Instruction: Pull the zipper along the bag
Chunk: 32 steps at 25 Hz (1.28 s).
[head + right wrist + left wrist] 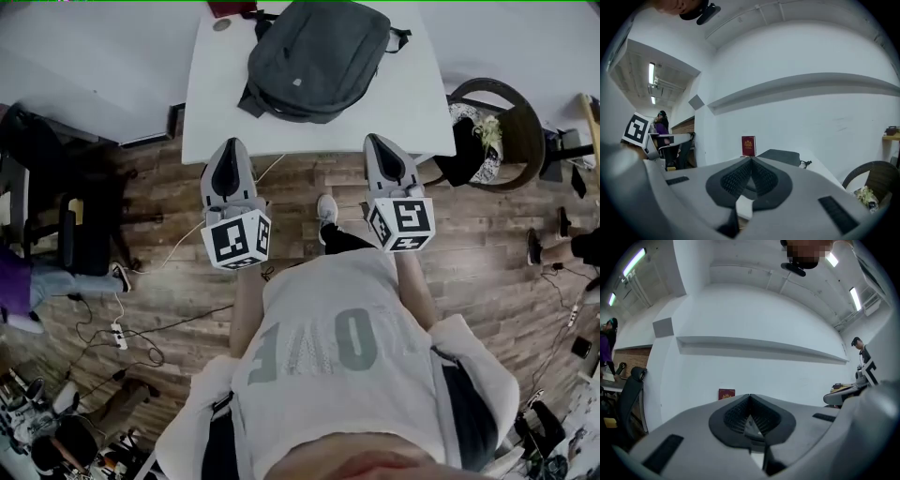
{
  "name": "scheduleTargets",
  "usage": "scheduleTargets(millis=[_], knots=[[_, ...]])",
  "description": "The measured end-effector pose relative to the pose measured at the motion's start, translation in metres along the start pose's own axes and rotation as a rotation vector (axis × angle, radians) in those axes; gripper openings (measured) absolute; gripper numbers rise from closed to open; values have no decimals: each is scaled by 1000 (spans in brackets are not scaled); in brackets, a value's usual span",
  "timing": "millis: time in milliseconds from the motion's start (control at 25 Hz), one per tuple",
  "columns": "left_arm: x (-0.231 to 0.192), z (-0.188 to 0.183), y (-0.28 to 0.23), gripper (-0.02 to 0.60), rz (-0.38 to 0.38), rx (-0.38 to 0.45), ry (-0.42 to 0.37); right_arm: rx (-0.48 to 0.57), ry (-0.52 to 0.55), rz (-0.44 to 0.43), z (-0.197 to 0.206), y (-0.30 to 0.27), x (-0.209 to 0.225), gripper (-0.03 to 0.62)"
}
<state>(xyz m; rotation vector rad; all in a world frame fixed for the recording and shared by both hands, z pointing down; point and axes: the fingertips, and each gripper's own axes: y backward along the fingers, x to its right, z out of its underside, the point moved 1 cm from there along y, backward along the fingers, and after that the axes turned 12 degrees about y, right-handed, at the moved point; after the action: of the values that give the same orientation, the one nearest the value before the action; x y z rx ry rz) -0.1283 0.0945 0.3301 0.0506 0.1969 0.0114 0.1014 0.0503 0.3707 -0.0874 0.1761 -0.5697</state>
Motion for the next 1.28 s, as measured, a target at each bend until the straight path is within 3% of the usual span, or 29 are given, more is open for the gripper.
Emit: scheduleTargets(millis=[200, 440, 1000, 1280], knots=[[-11, -5, -74, 26, -43, 16, -20, 3, 8, -24, -6, -68, 38, 28], [-13, 5, -124, 26, -68, -14, -15, -5, 14, -27, -6, -114, 69, 28], [-8, -14, -178, 26, -2, 29, -31, 27, -17, 46, -22, -156, 86, 28], [-9, -8, -188, 28, 35, 5, -66, -26, 17, 73, -16, -170, 83, 28]])
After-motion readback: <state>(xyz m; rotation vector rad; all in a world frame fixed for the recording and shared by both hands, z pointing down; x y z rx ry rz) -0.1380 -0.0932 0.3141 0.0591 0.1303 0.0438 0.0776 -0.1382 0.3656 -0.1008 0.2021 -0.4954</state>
